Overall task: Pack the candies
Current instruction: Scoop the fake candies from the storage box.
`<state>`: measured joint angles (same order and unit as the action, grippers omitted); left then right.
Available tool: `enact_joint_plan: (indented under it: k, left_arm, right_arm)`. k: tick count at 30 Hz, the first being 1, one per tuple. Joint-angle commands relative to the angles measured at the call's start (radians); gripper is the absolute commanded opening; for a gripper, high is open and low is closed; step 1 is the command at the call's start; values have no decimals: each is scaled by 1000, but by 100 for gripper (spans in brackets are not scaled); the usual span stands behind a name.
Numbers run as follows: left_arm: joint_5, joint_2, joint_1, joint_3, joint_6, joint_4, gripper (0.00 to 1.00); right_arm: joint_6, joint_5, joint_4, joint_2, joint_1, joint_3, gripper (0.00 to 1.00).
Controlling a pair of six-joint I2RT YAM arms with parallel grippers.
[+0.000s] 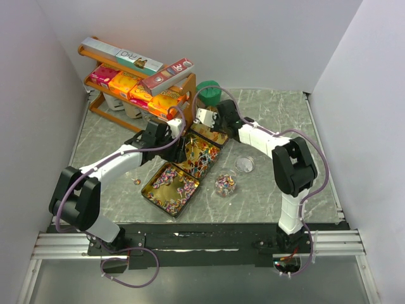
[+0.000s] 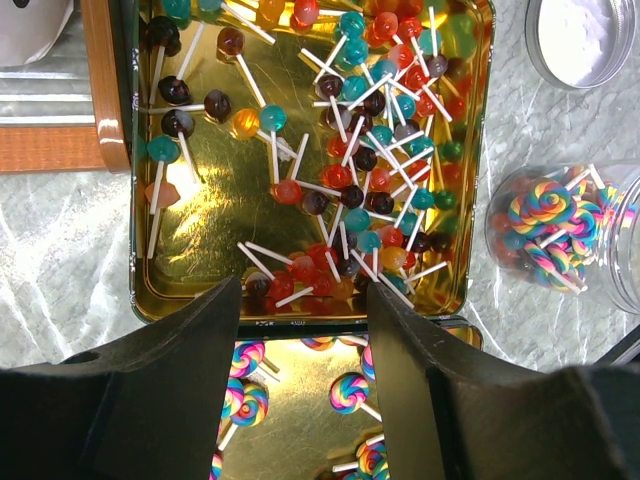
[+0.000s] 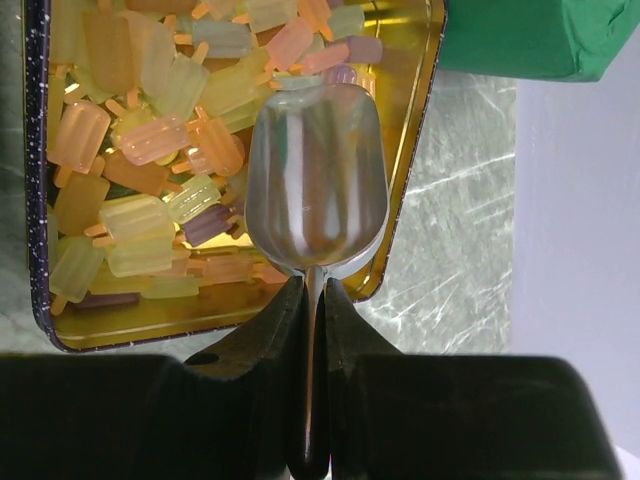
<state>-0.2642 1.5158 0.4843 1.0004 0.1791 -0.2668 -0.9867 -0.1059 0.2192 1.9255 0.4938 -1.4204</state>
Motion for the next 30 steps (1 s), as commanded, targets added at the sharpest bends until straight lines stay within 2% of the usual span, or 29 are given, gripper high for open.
enact_joint_plan:
  k: [1,5,10,19,30]
  left_arm:
    - [0,3,4,14,10,34,58]
    - [-10,6,4,14,17,46,58]
    - [-13,14,5,14,20,49,58]
    - [-7,26,5,20,17,43,58]
    - [37,70,4,10,26,32,52]
  right_arm:
    - [4,-72,-38,-56,-27,14,0]
    - [-56,-124,-87,-80,-50,69,0]
    - [-96,-86,-78,-123,-55,139,0]
    - [-64,152,124,-177,-27,135,0]
    - [31,294,157,-65,-29,71,0]
